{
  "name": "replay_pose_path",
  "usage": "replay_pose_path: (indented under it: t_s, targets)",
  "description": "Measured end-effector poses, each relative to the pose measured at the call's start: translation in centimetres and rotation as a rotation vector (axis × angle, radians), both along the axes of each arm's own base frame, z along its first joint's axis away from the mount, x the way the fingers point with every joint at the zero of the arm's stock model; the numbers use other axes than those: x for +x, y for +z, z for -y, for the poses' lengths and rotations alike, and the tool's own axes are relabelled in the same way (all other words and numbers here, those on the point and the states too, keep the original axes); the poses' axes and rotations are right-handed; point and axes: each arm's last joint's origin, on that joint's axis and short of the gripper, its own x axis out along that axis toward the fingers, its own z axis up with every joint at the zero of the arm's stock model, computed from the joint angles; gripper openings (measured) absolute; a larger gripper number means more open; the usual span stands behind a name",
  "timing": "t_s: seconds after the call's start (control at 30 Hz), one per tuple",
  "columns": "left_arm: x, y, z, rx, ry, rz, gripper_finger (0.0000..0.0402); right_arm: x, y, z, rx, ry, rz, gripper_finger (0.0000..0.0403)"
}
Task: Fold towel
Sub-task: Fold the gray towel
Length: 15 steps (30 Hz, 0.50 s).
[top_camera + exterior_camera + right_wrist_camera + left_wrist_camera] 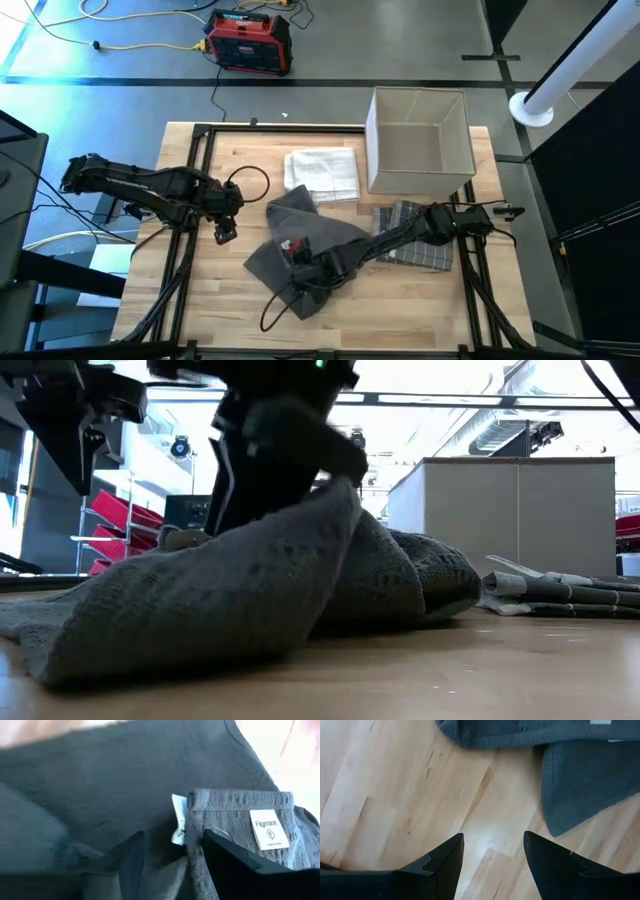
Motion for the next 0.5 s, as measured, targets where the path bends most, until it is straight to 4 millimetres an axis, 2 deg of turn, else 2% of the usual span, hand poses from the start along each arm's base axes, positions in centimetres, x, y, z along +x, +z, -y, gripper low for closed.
replay_pose_path:
  t_s: [0.3,0.4,0.5]
  targets:
    - [0.0,0.0,0.0,0.012,-0.006,0.002,0.0200,0.9,-0.2,1.6,-0.088,-0.115,0.080,0.0174]
    - [0.0,0.0,0.0,0.017,-0.005,0.003,0.0200,1.1,-0.2,2.3,-0.037,-0.188,0.096,0.0125]
    - [0.0,0.0,-0.1,0.022,-0.003,0.004,0.0200,1.3,0.2,3.0,0.026,-0.271,0.115,0.0046]
